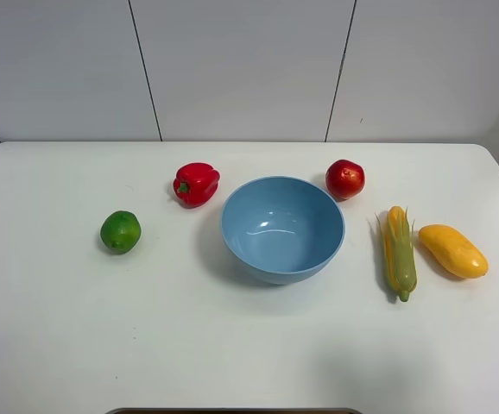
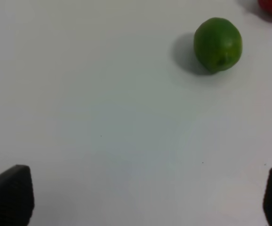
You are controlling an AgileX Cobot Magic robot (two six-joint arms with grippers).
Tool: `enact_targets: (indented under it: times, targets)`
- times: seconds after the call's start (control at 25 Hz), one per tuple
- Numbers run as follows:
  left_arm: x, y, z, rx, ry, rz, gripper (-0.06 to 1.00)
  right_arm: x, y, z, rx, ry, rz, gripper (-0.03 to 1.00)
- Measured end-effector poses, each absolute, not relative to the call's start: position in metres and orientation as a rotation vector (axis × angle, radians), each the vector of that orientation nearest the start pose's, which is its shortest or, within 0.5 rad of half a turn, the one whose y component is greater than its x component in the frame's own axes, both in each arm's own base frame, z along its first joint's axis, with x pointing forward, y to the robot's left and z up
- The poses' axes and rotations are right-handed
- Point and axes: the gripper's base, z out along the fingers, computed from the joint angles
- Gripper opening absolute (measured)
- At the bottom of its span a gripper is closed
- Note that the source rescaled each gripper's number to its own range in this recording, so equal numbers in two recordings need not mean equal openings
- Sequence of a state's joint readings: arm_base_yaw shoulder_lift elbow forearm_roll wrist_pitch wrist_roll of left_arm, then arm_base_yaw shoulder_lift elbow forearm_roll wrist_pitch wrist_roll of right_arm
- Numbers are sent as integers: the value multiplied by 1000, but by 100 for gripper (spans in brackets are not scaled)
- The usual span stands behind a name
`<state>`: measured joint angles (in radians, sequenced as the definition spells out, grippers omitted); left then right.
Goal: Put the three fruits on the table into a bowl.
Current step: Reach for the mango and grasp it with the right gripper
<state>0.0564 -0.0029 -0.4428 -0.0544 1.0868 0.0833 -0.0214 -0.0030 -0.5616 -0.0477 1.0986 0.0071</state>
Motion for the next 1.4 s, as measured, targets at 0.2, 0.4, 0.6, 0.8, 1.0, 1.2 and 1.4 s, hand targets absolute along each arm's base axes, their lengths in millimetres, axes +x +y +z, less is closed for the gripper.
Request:
enact_targets:
  times: [0.2,0.4,0.6,0.8,1.0,1.2,1.4]
  targets:
    - [0,-4,259,30,2123,17,100,-15,-4,291,34,2017,-66,87]
    - [0,-4,259,30,2123,17,100,-15,-4,291,34,2017,-66,87]
    - [0,-4,259,30,2123,17,100,-15,-4,291,34,2017,-66,87]
    - [0,-4,259,30,2123,17,100,-15,-4,291,34,2017,-66,87]
    - [0,-4,259,30,2123,17,100,-10,-4,291,34,2043,-72,87]
    - [0,-4,259,30,2123,17,100,15,-5,295,32,2192,-75,87]
    - [0,-4,259,30,2123,17,100,49,-8,323,27,2288,-110,87]
